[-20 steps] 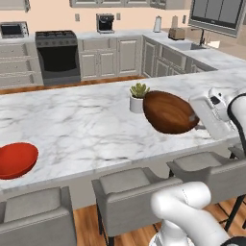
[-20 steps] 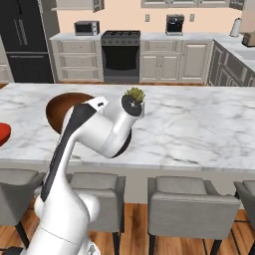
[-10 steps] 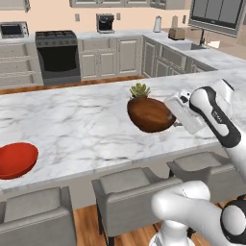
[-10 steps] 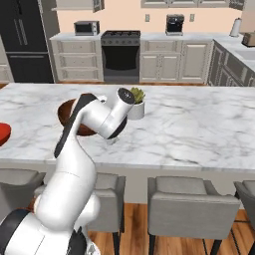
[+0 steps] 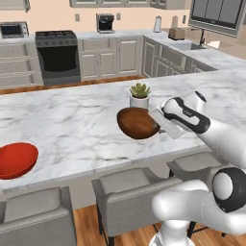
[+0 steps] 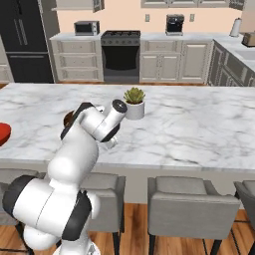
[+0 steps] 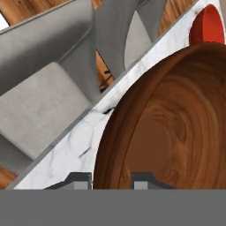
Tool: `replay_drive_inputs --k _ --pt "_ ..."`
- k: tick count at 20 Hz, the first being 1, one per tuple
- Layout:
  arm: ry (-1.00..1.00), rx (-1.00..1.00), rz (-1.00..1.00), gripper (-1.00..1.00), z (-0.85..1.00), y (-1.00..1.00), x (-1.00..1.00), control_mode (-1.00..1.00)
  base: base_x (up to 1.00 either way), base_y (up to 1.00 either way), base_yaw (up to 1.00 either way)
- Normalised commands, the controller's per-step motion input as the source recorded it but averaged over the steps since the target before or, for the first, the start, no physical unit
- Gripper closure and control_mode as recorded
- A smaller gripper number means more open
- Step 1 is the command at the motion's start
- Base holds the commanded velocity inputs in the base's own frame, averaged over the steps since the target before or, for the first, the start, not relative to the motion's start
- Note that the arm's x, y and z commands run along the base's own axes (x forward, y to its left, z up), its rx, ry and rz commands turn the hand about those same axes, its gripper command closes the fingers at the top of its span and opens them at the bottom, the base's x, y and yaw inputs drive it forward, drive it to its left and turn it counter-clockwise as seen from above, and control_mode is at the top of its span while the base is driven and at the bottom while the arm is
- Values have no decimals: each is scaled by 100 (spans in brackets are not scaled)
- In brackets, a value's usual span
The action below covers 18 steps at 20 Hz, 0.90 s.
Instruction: Pick up the bowls from the cabinet and place each bowl in front of a stool on the dining counter.
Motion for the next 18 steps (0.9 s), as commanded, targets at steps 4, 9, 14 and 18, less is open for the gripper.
replay_drive_inputs --k 4,9,14,18 --pt "0 -8 0 100 -50 11 53 -100 0 0 0" --pt "0 0 0 100 -23 12 52 -100 0 0 0" --pt "1 -1 0 100 -29 21 39 -100 0 0 0" --pt "14 -8 0 100 -29 16 23 -100 0 0 0"
